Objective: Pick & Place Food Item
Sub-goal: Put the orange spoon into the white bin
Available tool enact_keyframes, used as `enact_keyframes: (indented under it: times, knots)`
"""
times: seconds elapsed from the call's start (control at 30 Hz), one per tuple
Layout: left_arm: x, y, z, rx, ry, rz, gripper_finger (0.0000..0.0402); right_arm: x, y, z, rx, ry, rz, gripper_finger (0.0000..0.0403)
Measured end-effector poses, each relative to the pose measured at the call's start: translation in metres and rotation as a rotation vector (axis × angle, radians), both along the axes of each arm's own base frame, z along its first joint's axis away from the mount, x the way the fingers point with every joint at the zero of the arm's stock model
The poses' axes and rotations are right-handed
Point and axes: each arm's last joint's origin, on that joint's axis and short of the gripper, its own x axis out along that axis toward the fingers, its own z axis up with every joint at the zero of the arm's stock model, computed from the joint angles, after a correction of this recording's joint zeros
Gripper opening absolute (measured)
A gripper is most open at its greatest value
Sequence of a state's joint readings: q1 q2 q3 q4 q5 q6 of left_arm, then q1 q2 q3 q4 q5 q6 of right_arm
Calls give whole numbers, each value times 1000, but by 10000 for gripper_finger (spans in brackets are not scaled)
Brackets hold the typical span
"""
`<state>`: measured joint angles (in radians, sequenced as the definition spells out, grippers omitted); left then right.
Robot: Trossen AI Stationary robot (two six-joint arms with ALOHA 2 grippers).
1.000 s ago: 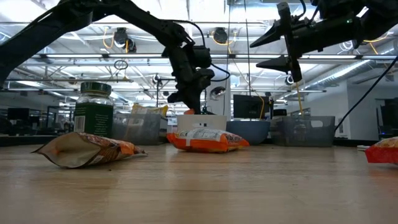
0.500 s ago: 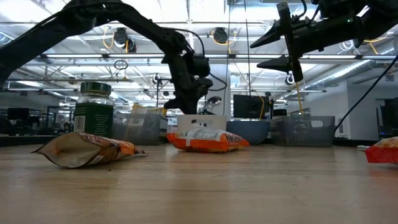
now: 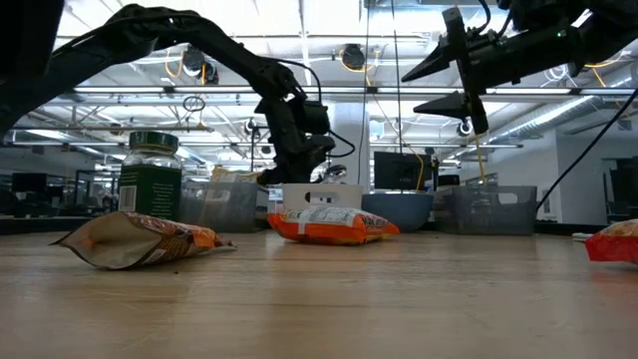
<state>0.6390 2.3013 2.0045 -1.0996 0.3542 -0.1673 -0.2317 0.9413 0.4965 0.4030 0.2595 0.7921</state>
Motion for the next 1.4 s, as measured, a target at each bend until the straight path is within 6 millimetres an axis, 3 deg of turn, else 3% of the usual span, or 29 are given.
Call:
enact_keyframes:
  times: [0.27,0.87,1.13,1.4]
  knots:
    - [-5,6,0,-6,-12,2,6,0,-1,-1,-10,12,-27,254]
    - [4,-8,0,18,11,-69,7,-1,-1,-3,-8,33,-36,253]
    - [4,-16,-18,2,139,-110,7,-1,-1,-3,-7,32,-36,254]
    - [5,-18,-20,20,161,-110,17,-1,-1,-2,-2,29,-37,254]
